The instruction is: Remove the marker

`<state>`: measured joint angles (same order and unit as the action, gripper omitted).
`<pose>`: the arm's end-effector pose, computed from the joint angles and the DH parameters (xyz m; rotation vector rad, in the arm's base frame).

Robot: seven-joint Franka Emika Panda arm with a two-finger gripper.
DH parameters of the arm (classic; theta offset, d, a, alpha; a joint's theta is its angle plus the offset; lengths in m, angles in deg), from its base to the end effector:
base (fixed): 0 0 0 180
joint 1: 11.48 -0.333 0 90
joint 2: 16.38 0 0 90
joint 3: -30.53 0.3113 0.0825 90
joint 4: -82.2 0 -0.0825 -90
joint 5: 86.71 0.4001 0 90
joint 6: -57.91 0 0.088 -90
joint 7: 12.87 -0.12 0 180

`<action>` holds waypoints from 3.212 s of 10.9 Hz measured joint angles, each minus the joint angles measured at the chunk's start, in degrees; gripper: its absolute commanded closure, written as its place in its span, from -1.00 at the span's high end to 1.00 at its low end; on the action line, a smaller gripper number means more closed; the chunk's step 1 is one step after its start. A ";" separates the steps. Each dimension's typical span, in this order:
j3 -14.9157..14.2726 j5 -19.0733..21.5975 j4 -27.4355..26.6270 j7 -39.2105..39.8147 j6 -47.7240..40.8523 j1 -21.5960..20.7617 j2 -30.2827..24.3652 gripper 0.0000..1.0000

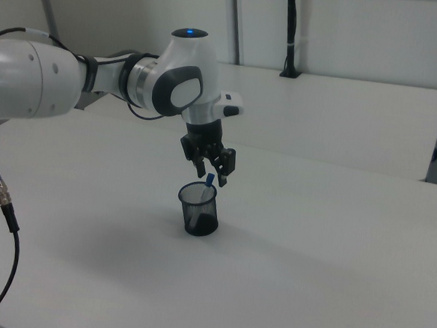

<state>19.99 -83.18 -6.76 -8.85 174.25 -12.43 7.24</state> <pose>0.6901 -0.0968 0.3977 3.1103 -0.1631 0.1096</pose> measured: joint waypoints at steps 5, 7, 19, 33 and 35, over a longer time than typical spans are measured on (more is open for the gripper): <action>0.28 -0.41 1.77 0.01 0.05 -0.16 1.73 -1.00; 0.29 -0.55 2.18 0.01 0.06 -0.18 1.72 -1.00; 1.23 1.93 4.87 -0.07 -21.64 -10.66 -8.62 -1.00; 1.17 2.13 2.73 -0.52 -20.14 -15.72 6.84 1.00; 0.90 2.12 3.36 -3.14 -19.77 -15.44 6.21 1.00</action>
<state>20.89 -81.06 -3.40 -11.99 154.48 -27.87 13.45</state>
